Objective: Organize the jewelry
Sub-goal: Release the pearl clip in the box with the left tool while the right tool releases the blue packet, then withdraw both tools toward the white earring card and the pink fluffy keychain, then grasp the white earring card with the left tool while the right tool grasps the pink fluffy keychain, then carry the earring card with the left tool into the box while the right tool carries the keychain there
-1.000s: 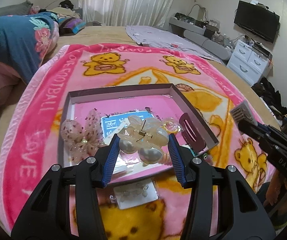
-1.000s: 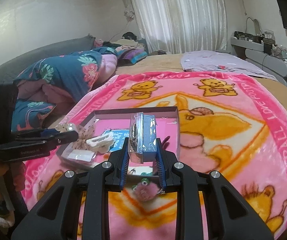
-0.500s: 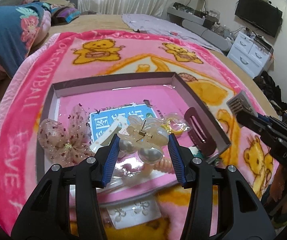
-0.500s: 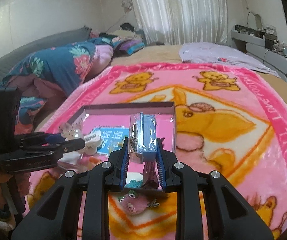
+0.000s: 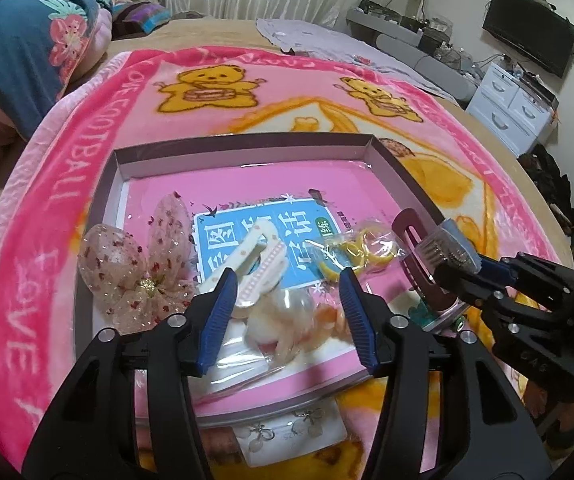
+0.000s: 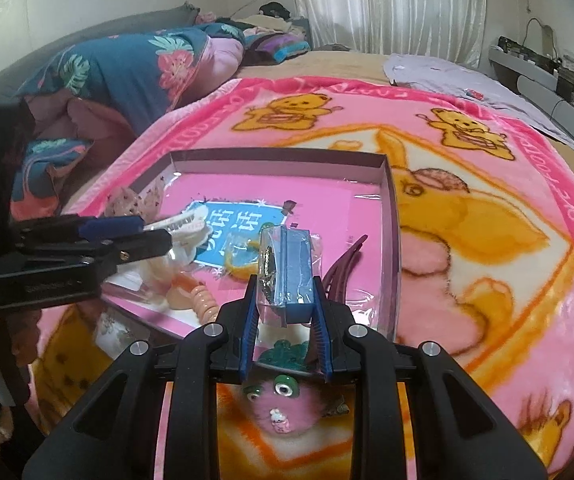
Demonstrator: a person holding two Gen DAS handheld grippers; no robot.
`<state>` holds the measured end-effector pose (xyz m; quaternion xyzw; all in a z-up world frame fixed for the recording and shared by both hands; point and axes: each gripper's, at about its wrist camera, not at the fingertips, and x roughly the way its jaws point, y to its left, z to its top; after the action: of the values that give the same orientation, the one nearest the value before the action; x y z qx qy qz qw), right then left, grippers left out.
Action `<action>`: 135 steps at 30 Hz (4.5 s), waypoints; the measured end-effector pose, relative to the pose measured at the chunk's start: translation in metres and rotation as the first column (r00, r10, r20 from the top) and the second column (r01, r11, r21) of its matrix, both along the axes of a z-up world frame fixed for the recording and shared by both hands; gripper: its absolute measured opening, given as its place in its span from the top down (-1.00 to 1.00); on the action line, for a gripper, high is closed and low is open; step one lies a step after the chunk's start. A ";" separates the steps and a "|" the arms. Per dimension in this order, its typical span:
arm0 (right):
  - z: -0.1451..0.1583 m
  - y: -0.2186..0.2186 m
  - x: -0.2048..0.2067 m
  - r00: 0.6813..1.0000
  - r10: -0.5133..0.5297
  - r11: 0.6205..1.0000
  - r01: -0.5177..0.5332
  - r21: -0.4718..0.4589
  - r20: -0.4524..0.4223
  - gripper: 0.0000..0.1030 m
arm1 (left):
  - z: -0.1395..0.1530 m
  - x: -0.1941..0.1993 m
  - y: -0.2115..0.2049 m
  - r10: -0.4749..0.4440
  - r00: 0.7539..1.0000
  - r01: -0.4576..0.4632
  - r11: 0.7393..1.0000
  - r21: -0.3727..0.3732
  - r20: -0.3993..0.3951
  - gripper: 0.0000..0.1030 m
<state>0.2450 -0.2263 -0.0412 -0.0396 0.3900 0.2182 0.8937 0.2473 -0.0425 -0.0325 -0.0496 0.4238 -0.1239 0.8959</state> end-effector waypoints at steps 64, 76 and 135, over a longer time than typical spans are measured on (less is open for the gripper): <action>-0.025 -0.027 -0.055 0.997 -0.039 0.999 0.040 0.015 -0.073 -0.50 | -0.021 -0.102 0.016 0.087 0.995 -0.083 0.994 0.073 -0.058 -0.81; -0.029 -0.016 -0.047 0.998 -0.015 0.999 0.013 -0.030 -0.066 0.54 | -0.043 -0.080 0.011 0.105 0.987 -0.101 0.994 0.038 -0.121 -0.81; 0.054 -0.025 -0.024 0.990 -0.025 0.985 0.001 0.174 0.138 0.60 | 0.037 -0.029 0.051 0.167 0.981 -0.164 0.986 -0.041 0.097 0.68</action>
<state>0.2210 -0.2511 0.0127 0.0257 0.3064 0.2421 0.9202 0.2185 0.0082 0.0044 -0.0932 0.3706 -0.0583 0.9222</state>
